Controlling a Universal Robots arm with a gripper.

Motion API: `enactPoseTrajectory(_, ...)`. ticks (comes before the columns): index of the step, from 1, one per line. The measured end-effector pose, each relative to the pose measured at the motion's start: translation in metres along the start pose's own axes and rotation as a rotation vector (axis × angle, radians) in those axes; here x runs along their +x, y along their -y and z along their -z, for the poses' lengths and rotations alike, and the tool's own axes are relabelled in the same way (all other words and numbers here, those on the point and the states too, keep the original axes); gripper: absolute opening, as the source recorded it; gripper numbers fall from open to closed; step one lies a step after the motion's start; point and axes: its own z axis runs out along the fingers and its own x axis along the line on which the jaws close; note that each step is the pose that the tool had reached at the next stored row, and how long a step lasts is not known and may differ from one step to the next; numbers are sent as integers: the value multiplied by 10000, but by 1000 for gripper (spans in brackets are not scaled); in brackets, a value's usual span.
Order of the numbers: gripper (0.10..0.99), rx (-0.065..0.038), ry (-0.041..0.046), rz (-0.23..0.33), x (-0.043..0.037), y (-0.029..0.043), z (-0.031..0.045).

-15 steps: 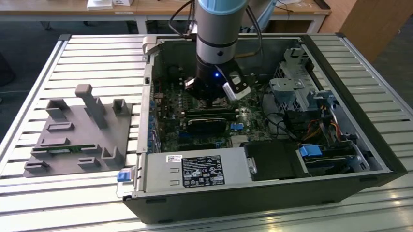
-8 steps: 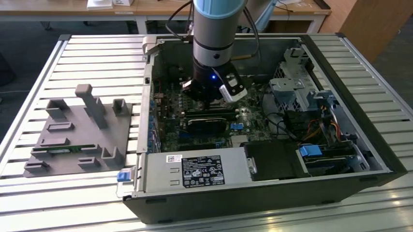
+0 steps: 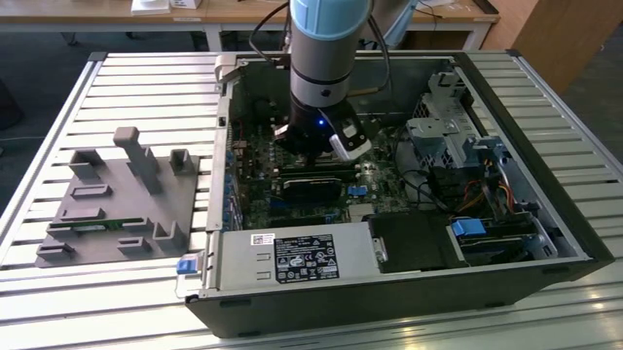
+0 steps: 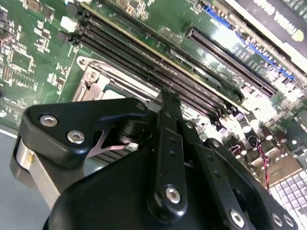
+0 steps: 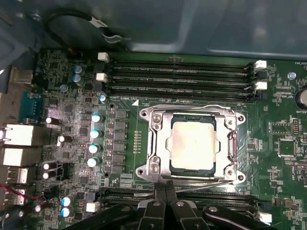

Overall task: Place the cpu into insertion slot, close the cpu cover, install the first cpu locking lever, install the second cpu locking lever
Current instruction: 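Install the second cpu locking lever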

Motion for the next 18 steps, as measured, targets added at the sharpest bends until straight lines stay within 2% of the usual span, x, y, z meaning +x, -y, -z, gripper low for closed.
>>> enactPoseTrajectory(2, 106, -164, 6, 1, 17, 29, 4)
enactPoseTrajectory(8, 106, -528, 16, 4, 89, 102, 15)
enactPoseTrajectory(10, 106, -667, 21, 5, 129, 113, -4)
enactPoseTrajectory(14, 106, -736, 21, 6, 143, 120, -42)
enactPoseTrajectory(18, 106, -933, 29, 7, 146, 154, -42)
